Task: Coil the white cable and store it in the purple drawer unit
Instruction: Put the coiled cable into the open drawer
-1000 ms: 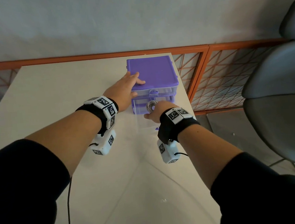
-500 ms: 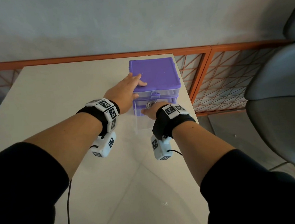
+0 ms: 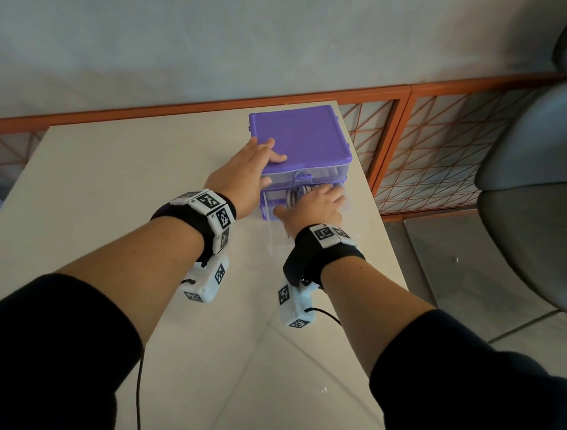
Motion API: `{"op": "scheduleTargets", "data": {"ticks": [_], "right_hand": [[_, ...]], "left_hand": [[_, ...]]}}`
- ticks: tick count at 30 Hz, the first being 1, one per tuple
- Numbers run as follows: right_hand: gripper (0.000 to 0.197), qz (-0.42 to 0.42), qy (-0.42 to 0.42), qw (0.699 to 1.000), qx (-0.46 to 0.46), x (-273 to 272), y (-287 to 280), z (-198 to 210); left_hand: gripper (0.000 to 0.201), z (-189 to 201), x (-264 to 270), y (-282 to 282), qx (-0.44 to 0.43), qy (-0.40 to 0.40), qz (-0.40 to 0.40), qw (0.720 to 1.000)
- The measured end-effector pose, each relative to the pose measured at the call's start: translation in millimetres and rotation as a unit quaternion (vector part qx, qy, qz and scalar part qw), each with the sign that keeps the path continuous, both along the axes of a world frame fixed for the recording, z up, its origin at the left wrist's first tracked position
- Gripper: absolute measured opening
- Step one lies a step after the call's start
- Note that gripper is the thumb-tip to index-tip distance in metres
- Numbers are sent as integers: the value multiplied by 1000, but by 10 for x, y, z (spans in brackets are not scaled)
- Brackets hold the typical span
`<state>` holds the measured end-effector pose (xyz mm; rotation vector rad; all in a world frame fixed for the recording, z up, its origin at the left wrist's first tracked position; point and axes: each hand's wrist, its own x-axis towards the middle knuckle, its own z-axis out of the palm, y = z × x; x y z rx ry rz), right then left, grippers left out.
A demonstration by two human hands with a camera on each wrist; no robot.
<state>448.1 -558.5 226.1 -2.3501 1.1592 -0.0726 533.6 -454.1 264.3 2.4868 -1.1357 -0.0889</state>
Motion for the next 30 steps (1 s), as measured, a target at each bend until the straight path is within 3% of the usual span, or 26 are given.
{"op": "scheduleTargets", "data": {"ticks": [6, 12, 17, 19, 23, 30], "right_hand": [[77, 66, 13, 994, -82, -164, 10, 9], [47, 114, -102, 984, -89, -445, 8, -44], [29, 146, -235, 956, -95, -650, -51, -153], [37, 193, -233, 944, -133, -751, -92, -173], [70, 305, -112, 931, -164, -962, -229, -226], [54, 339, -153, 904, -211, -900, -309, -287]], "left_hand": [[49, -7, -32, -20, 5, -4, 12, 1000], [50, -15, -53, -36, 6, -8, 22, 1000], [50, 3, -52, -30, 4, -2, 24, 1000], [49, -12, -45, -28, 6, -5, 26, 1000], [49, -15, -37, -31, 5, -2, 23, 1000], [49, 11, -38, -18, 7, 1, 19, 1000]]}}
